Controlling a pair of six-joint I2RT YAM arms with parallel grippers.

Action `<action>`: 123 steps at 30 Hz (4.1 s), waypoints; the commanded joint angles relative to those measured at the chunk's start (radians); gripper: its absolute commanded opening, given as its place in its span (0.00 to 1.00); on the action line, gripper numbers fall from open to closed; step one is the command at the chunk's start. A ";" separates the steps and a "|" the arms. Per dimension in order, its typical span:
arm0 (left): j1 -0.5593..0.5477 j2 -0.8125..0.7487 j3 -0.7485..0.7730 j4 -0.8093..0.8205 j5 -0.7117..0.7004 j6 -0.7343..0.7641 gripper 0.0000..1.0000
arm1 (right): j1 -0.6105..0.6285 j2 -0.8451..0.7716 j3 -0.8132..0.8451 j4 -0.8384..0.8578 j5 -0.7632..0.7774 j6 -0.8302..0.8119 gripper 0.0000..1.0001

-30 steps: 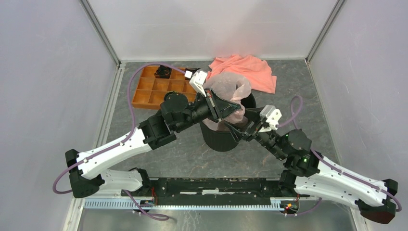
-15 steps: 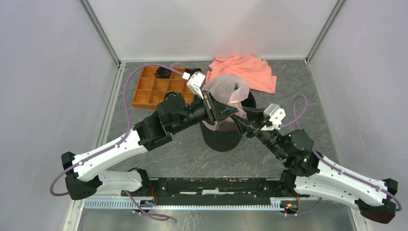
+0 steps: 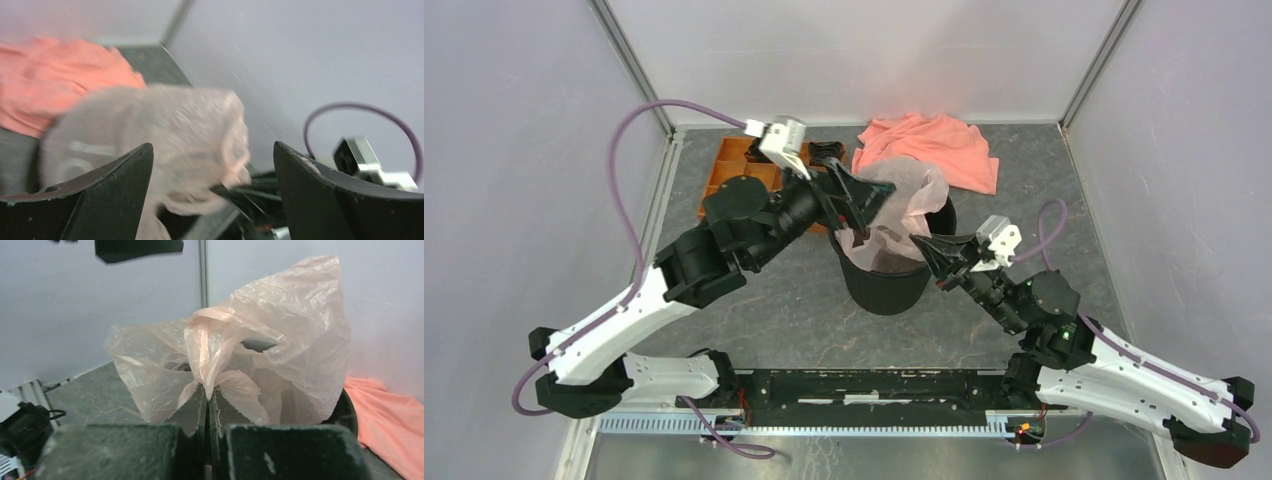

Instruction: Put the trash bags into the trash bin

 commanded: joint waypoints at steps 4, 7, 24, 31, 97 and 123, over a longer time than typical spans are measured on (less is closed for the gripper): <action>0.007 0.062 0.125 0.048 -0.459 0.295 0.95 | -0.002 -0.012 0.027 -0.054 -0.173 0.066 0.01; 0.023 0.157 0.176 0.100 -0.469 0.343 0.94 | -0.002 -0.001 0.043 -0.053 -0.198 0.076 0.01; 0.024 0.389 0.229 -0.164 -0.093 0.157 0.55 | -0.002 -0.052 0.085 -0.127 -0.090 0.095 0.01; 0.023 0.242 -0.022 -0.135 -0.108 0.072 0.56 | -0.003 -0.007 0.123 -0.167 0.050 0.143 0.00; 0.023 0.066 -0.197 -0.047 0.007 0.004 0.57 | -0.721 0.593 0.572 -0.200 -1.044 0.480 0.01; 0.107 0.125 0.195 -0.199 -0.161 -0.019 0.78 | -0.693 0.595 0.563 -0.244 -1.164 0.335 0.01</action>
